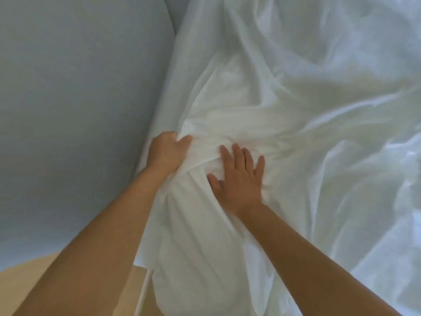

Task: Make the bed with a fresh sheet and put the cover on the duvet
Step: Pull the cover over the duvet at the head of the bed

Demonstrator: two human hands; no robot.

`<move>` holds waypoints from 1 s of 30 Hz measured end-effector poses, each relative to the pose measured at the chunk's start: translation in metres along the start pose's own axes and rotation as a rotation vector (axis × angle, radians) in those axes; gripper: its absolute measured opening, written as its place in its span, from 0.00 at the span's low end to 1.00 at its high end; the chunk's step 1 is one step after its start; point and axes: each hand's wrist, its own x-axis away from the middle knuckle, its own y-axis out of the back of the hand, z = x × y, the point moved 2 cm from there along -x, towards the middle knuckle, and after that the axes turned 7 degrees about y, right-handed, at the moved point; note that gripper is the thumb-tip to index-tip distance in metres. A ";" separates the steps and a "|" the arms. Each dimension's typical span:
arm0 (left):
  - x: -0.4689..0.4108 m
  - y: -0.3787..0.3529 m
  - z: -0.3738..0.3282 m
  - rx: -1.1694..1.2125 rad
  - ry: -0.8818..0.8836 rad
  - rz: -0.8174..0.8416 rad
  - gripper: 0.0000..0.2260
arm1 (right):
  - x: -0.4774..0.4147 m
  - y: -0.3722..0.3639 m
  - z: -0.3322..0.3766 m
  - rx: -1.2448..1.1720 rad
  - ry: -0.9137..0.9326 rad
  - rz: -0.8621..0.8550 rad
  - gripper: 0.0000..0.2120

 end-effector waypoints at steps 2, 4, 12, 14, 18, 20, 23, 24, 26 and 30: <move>-0.003 -0.045 0.019 -0.106 0.039 0.009 0.20 | -0.001 -0.029 -0.017 0.091 -0.007 0.164 0.35; 0.003 -0.073 0.032 -0.032 0.077 -0.004 0.20 | 0.010 -0.039 -0.034 0.104 0.019 0.170 0.35; 0.133 -0.082 0.078 0.152 -0.172 -0.140 0.34 | 0.131 -0.020 -0.059 -0.181 -0.084 -0.030 0.31; 0.163 -0.099 0.078 0.030 -0.249 -0.101 0.29 | 0.151 -0.022 -0.053 -0.200 -0.046 0.069 0.34; 0.177 -0.123 0.076 0.011 -0.282 -0.022 0.08 | 0.148 -0.025 -0.051 -0.018 0.191 0.151 0.22; 0.175 -0.126 0.073 0.040 -0.222 -0.019 0.08 | 0.142 -0.023 -0.048 0.001 0.258 0.062 0.11; 0.190 -0.125 0.063 0.199 -0.189 -0.053 0.11 | 0.144 -0.008 -0.049 -0.394 0.129 -0.128 0.09; 0.201 -0.124 0.058 0.290 -0.179 -0.011 0.16 | 0.146 -0.002 -0.054 -0.558 0.017 -0.142 0.12; 0.226 -0.126 0.048 0.380 -0.176 0.097 0.27 | 0.149 0.010 -0.071 -0.836 -0.238 -0.247 0.15; 0.262 -0.146 0.020 0.021 -0.425 0.033 0.21 | 0.172 0.039 -0.111 -0.721 -0.365 -0.489 0.17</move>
